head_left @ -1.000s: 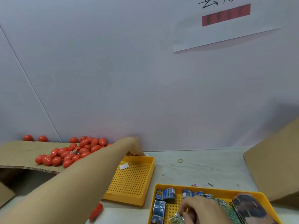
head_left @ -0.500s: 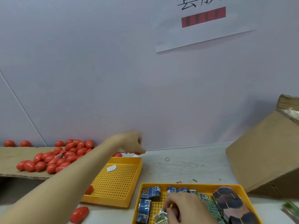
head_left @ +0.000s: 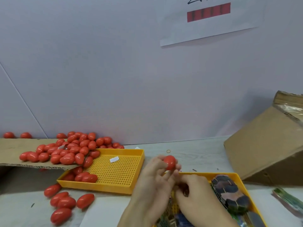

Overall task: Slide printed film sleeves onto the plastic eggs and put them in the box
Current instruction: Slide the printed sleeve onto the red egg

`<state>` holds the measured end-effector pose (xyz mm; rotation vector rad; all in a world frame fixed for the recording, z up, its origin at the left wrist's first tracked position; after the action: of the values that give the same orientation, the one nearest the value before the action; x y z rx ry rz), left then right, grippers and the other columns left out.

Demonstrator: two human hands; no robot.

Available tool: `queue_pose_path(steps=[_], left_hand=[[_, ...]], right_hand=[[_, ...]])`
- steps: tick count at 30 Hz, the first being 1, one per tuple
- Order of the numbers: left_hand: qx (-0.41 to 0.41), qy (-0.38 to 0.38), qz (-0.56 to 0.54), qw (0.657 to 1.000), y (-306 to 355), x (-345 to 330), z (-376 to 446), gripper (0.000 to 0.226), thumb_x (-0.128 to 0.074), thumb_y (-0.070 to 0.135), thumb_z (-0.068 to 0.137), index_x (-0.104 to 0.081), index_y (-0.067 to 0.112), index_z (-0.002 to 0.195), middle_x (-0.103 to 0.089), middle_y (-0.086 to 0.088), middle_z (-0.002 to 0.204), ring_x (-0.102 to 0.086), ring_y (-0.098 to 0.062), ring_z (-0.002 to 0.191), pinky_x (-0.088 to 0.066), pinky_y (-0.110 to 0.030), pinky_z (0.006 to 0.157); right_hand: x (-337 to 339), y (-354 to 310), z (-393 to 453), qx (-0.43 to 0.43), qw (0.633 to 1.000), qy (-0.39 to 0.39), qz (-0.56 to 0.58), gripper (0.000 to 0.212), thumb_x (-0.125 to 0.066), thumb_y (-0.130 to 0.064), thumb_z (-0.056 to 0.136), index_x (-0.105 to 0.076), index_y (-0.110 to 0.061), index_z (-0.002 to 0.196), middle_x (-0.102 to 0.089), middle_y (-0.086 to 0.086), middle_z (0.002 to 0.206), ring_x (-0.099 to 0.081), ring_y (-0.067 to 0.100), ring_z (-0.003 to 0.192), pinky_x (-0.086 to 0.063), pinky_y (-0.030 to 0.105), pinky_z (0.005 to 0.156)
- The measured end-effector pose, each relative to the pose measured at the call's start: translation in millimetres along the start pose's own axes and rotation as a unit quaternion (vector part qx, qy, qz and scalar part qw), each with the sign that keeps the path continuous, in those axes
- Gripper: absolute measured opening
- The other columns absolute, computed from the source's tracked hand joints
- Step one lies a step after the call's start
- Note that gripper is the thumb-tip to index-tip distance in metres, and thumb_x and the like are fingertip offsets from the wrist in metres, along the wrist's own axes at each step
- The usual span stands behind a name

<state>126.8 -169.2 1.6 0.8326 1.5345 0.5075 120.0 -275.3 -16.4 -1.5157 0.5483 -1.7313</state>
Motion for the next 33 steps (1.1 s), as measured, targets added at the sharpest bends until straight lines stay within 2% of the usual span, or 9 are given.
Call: queue_pose_path(steps=[4,6,8,10,16,21,24,29,33], left_hand=[[-0.040,0.057,0.000,0.998,15,23,4,0.032,-0.060,-0.001,0.069,-0.054,0.004,0.099,-0.061,-0.019,0.096,-0.065,-0.023,0.070,-0.051,-0.027,0.054],[-0.045,0.064,0.012,0.997,16,26,9,0.026,-0.051,-0.008,0.078,-0.055,0.005,0.100,-0.062,-0.019,0.095,-0.066,-0.023,0.068,-0.049,-0.029,0.056],[-0.050,0.072,0.030,0.996,14,25,12,0.031,-0.038,-0.014,0.083,-0.057,0.004,0.099,-0.062,-0.018,0.089,-0.064,-0.022,0.066,-0.047,-0.030,0.058],[-0.050,0.067,0.036,0.996,10,23,15,0.035,-0.034,-0.016,0.082,-0.059,0.002,0.100,-0.059,-0.015,0.082,-0.058,-0.021,0.062,-0.045,-0.030,0.056],[-0.050,0.044,0.053,0.996,5,20,18,0.017,-0.044,-0.003,0.091,-0.059,0.003,0.097,-0.053,-0.009,0.073,-0.048,-0.018,0.054,-0.041,-0.026,0.046],[-0.057,0.056,0.063,0.995,5,25,19,0.016,-0.044,-0.002,0.092,-0.059,0.003,0.094,-0.052,-0.009,0.071,-0.047,-0.018,0.053,-0.039,-0.025,0.045],[-0.062,0.059,0.079,0.993,3,24,20,0.017,-0.043,-0.001,0.092,-0.059,0.003,0.094,-0.053,-0.008,0.071,-0.048,-0.017,0.054,-0.039,-0.025,0.047],[-0.069,0.047,0.094,0.992,-3,24,21,0.021,-0.041,-0.001,0.092,-0.062,0.001,0.095,-0.055,-0.010,0.076,-0.051,-0.017,0.058,-0.042,-0.024,0.048],[-0.093,0.021,0.173,0.980,-8,27,25,0.018,-0.057,-0.003,0.091,-0.068,0.007,0.101,-0.065,-0.010,0.091,-0.065,-0.017,0.074,-0.049,-0.021,0.055]], right_hand=[[9,-2,-1,0.042,0.999,-0.003,-0.013,0.017,-0.060,-0.022,0.092,-0.075,-0.027,0.088,-0.057,-0.013,0.062,-0.054,-0.011,0.074,-0.040,0.009,0.062],[13,-3,-2,0.060,0.998,-0.013,-0.028,0.014,-0.060,-0.025,0.093,-0.074,-0.030,0.092,-0.056,-0.016,0.065,-0.053,-0.014,0.080,-0.040,0.008,0.066],[17,-2,-1,0.066,0.996,-0.018,-0.053,0.014,-0.060,-0.026,0.093,-0.071,-0.033,0.092,-0.055,-0.017,0.067,-0.052,-0.013,0.084,-0.040,0.008,0.066],[18,0,-1,0.070,0.994,-0.020,-0.084,0.013,-0.060,-0.027,0.093,-0.069,-0.036,0.092,-0.055,-0.018,0.070,-0.051,-0.011,0.086,-0.039,0.008,0.067],[15,-1,-4,0.079,0.990,-0.047,-0.108,0.010,-0.063,-0.030,0.090,-0.068,-0.038,0.092,-0.058,-0.022,0.076,-0.054,-0.006,0.087,-0.041,0.010,0.074],[9,-3,-13,0.072,0.988,-0.081,-0.106,0.010,-0.069,-0.027,0.087,-0.069,-0.036,0.088,-0.059,-0.020,0.074,-0.056,-0.003,0.088,-0.042,0.008,0.069],[8,-1,-20,0.072,0.987,-0.079,-0.122,0.012,-0.071,-0.022,0.086,-0.070,-0.034,0.084,-0.059,-0.019,0.074,-0.055,0.000,0.089,-0.041,0.008,0.074],[22,8,-33,0.061,0.990,-0.051,-0.120,0.019,-0.076,-0.017,0.075,-0.069,-0.035,0.078,-0.054,-0.022,0.065,-0.055,-0.003,0.069,-0.038,0.002,0.059],[31,13,-34,0.047,0.992,-0.027,-0.117,0.012,-0.077,-0.027,0.074,-0.070,-0.036,0.077,-0.057,-0.020,0.065,-0.057,0.000,0.070,-0.041,0.005,0.060]])
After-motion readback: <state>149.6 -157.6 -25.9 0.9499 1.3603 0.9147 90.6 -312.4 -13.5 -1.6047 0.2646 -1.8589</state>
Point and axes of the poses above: each hand's wrist, its own z-axis towards the middle knuckle, its own x-axis out of the back of the hand, y = z × x, the point moved 5 cm from there along z, towards the middle knuckle
